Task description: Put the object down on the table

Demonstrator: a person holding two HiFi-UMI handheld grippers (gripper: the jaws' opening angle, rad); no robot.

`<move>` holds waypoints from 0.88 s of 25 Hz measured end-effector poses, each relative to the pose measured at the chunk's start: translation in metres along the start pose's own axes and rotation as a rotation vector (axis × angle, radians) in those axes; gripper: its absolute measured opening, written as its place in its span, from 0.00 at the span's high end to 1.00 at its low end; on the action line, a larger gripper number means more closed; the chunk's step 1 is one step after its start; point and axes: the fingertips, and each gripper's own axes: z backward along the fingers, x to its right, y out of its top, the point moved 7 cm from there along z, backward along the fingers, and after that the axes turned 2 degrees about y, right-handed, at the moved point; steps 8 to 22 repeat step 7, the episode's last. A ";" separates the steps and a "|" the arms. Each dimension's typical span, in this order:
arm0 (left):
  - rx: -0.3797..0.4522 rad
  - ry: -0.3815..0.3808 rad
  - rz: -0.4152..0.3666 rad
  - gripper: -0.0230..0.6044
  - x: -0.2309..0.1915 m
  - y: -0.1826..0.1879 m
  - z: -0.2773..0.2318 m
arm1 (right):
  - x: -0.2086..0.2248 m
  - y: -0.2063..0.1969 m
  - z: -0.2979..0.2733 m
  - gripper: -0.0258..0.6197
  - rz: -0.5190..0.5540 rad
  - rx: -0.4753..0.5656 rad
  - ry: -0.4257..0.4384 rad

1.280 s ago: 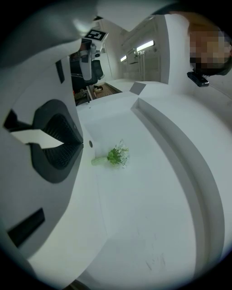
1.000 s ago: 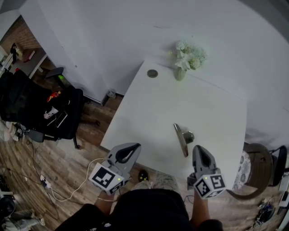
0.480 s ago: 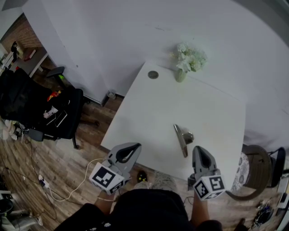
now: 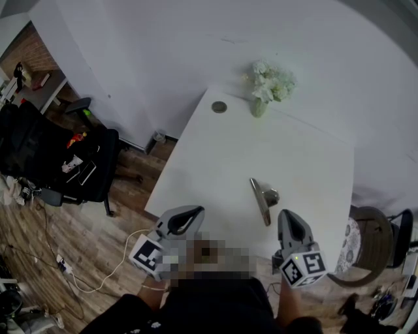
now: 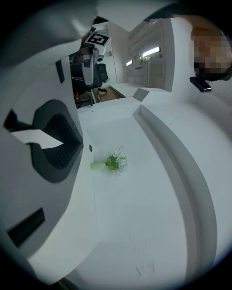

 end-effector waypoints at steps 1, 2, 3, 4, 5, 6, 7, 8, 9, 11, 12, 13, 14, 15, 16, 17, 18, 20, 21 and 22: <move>0.001 -0.002 0.001 0.97 0.000 0.000 0.000 | 0.000 0.000 0.001 0.97 0.000 0.000 -0.001; 0.001 -0.004 0.002 0.97 0.001 0.000 -0.001 | 0.001 0.001 0.001 0.97 0.000 0.000 -0.003; 0.001 -0.007 0.003 0.97 0.001 0.001 -0.001 | 0.001 0.001 0.002 0.97 0.001 -0.001 -0.005; 0.000 -0.009 0.003 0.97 0.001 0.001 -0.001 | 0.000 0.002 0.002 0.97 0.002 -0.001 -0.006; -0.001 -0.011 0.003 0.97 0.002 0.002 -0.001 | 0.000 0.002 0.003 0.97 0.002 -0.001 -0.007; -0.003 -0.012 0.003 0.97 0.002 0.002 -0.001 | 0.000 0.003 0.004 0.97 0.003 0.000 -0.008; -0.006 -0.013 0.004 0.97 0.003 0.002 -0.001 | 0.000 0.003 0.004 0.97 0.003 0.000 -0.009; -0.006 -0.013 0.004 0.97 0.003 0.002 -0.001 | 0.000 0.003 0.004 0.97 0.003 0.000 -0.009; -0.006 -0.013 0.004 0.97 0.003 0.002 -0.001 | 0.000 0.003 0.004 0.97 0.003 0.000 -0.009; -0.006 -0.013 0.004 0.97 0.003 0.002 -0.001 | 0.000 0.003 0.004 0.97 0.003 0.000 -0.009; -0.006 -0.013 0.004 0.97 0.003 0.002 -0.001 | 0.000 0.003 0.004 0.97 0.003 0.000 -0.009; -0.006 -0.013 0.004 0.97 0.003 0.002 -0.001 | 0.000 0.003 0.004 0.97 0.003 0.000 -0.009; -0.006 -0.013 0.004 0.97 0.003 0.002 -0.001 | 0.000 0.003 0.004 0.97 0.003 0.000 -0.009; -0.006 -0.013 0.004 0.97 0.003 0.002 -0.001 | 0.000 0.003 0.004 0.97 0.003 0.000 -0.009; -0.006 -0.013 0.004 0.97 0.003 0.002 -0.001 | 0.000 0.003 0.004 0.97 0.003 0.000 -0.009; -0.006 -0.013 0.004 0.97 0.003 0.002 -0.001 | 0.000 0.003 0.004 0.97 0.003 0.000 -0.009; -0.006 -0.013 0.004 0.97 0.003 0.002 -0.001 | 0.000 0.003 0.004 0.97 0.003 0.000 -0.009; -0.006 -0.013 0.004 0.97 0.003 0.002 -0.001 | 0.000 0.003 0.004 0.97 0.003 0.000 -0.009; -0.006 -0.013 0.004 0.97 0.003 0.002 -0.001 | 0.000 0.003 0.004 0.97 0.003 0.000 -0.009; -0.006 -0.013 0.004 0.97 0.003 0.002 -0.001 | 0.000 0.003 0.004 0.97 0.003 0.000 -0.009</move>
